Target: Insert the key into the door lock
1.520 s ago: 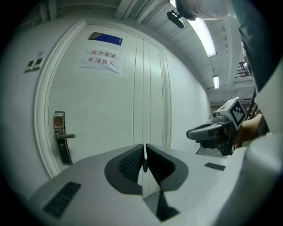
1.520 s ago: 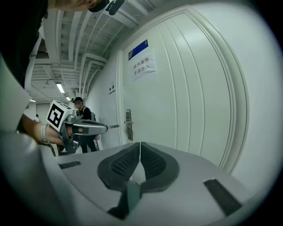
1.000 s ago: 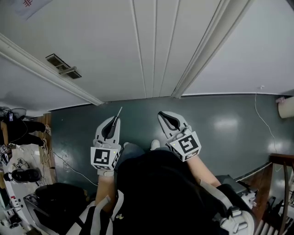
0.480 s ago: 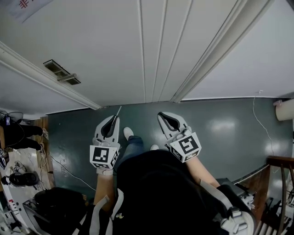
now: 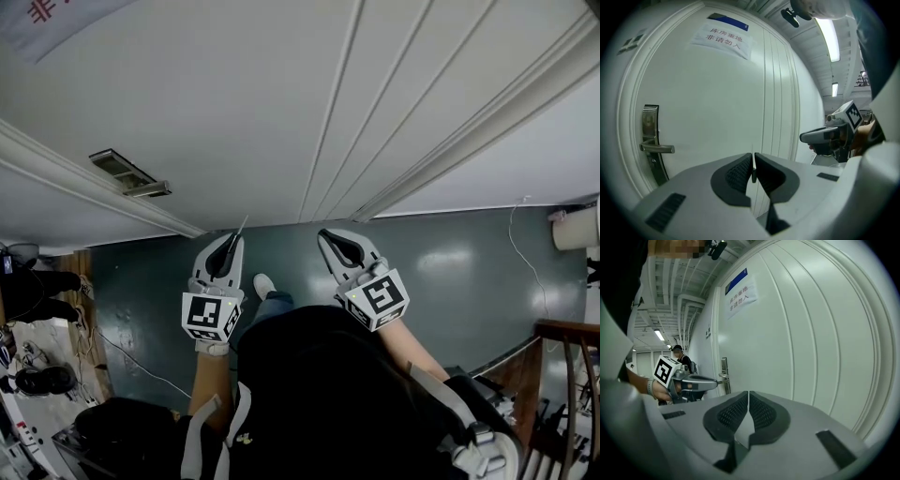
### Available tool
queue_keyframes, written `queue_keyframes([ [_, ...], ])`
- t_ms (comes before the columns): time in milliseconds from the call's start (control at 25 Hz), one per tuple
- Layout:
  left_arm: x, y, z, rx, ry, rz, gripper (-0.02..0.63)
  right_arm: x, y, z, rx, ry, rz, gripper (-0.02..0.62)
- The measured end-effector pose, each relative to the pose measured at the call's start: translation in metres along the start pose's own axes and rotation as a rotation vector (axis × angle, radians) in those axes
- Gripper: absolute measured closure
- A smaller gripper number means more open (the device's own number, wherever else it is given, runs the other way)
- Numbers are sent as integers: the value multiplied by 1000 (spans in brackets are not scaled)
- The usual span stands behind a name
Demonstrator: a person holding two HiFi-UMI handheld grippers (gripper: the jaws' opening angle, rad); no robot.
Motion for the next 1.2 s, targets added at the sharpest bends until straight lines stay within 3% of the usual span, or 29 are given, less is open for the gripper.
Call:
queue_keyframes([
  [160, 35, -13, -1, -2, 11, -28, 578, 4, -36, 13, 20, -1, -23, 575],
  [600, 114, -4, -20, -20, 83, -69, 578, 39, -131, 31, 39, 9, 26, 575],
  [840, 148, 21, -47, -1, 183, -20, 578, 64, -174, 35, 51, 49, 93, 575],
  [1200, 165, 49, -77, 27, 299, 79, 578, 83, -222, 41, 93, 98, 229, 575],
])
Point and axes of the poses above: the fingertips, and each gripper's own axes: y backward along the fingers, x to its left, z out of its top, the point moved 6 cm from there along y, backward along the fingers, and after that the axes turned 7 degrees about -y, right-handed, at the moved point
